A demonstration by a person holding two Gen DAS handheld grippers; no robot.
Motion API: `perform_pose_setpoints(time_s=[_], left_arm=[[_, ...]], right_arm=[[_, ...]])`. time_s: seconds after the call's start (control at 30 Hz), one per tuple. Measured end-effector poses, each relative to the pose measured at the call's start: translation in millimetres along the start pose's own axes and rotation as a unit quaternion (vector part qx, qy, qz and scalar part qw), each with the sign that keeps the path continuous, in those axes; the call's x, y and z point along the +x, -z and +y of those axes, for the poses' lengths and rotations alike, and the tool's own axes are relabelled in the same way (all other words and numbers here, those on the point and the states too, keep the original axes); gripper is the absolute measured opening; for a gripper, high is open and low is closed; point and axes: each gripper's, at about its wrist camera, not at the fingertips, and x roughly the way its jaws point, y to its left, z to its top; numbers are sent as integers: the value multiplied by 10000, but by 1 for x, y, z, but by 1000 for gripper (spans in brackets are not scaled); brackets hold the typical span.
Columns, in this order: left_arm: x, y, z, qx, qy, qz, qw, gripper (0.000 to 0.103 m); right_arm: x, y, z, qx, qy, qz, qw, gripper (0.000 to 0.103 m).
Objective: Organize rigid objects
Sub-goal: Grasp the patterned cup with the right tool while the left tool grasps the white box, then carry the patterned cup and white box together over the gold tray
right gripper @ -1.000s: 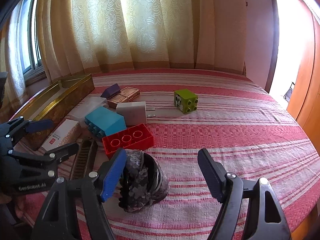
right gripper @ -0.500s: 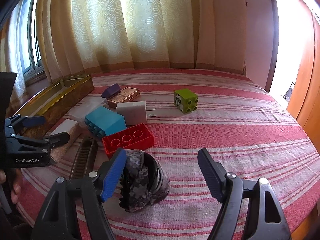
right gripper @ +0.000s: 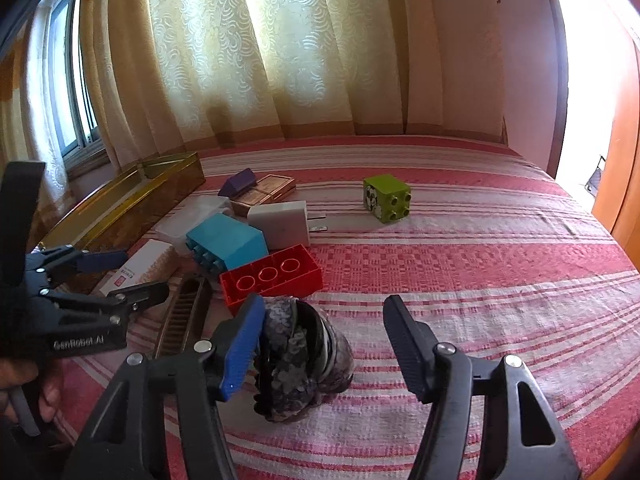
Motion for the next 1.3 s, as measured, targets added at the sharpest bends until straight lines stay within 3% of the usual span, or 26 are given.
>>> perform_pose_setpoints(time_s=[0.07,0.17,0.27,0.43,0.8,0.97,1.03,1.3], left_arm=[[3,0,-1,-6,44,79,10000,50],[2,2,-4,21,-7,37,10000,41],[0,3,-1,-52,32,11,10000,40],[-8,5,0,-58,74,-196,9998,40],[-10,5,8,-215,254,-280,9991,40],[-12,6,8,-215,258,-359,9988,40],[-14,7,9,-231,265,-405,9986,40],[-23,9,9,-258,245,-656,9972,40]], right_arm=[[0,1,0,-4,-78,9,10000,64],[0,1,1,-49,-199,34,9998,64],[0,1,3,-115,-225,47,9997,63],[-1,1,5,-196,-394,-16,9990,46],[6,4,10,-504,-847,226,9949,50],[6,5,22,-842,-617,214,9943,50],[7,4,21,-827,-538,228,9949,46],[2,4,19,-741,-393,24,9965,45]])
